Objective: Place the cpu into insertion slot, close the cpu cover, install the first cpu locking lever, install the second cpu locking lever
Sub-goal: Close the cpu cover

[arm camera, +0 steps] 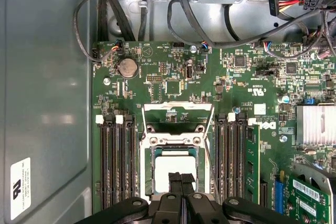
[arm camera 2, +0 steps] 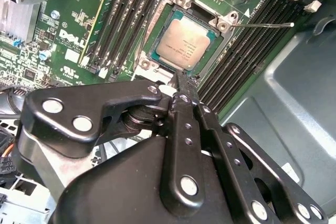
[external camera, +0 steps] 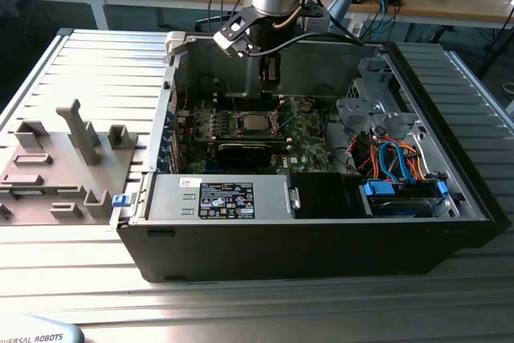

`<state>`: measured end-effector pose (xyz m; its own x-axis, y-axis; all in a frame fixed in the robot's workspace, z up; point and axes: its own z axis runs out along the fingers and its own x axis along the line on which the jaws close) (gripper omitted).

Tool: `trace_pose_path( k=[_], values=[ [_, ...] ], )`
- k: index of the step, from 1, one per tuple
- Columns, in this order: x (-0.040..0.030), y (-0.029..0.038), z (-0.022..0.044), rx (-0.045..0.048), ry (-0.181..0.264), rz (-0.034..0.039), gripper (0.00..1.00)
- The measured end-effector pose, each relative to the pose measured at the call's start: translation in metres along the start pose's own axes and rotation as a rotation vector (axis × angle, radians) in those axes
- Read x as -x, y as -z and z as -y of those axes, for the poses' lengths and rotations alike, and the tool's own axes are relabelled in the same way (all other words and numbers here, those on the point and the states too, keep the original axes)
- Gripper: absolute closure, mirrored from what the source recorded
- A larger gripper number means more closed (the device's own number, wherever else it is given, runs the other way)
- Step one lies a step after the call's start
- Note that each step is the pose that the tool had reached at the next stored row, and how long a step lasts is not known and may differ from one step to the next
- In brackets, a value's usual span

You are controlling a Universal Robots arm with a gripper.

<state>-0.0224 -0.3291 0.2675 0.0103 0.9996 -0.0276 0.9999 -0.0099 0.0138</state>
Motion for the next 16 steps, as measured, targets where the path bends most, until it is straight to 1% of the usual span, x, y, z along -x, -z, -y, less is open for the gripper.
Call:
trace_pose_path(
  k=[16],
  values=[
    [-0.0001, -0.0001, -0.0051, -0.0001, 0.0, 0.0001, 0.89]
  ],
)
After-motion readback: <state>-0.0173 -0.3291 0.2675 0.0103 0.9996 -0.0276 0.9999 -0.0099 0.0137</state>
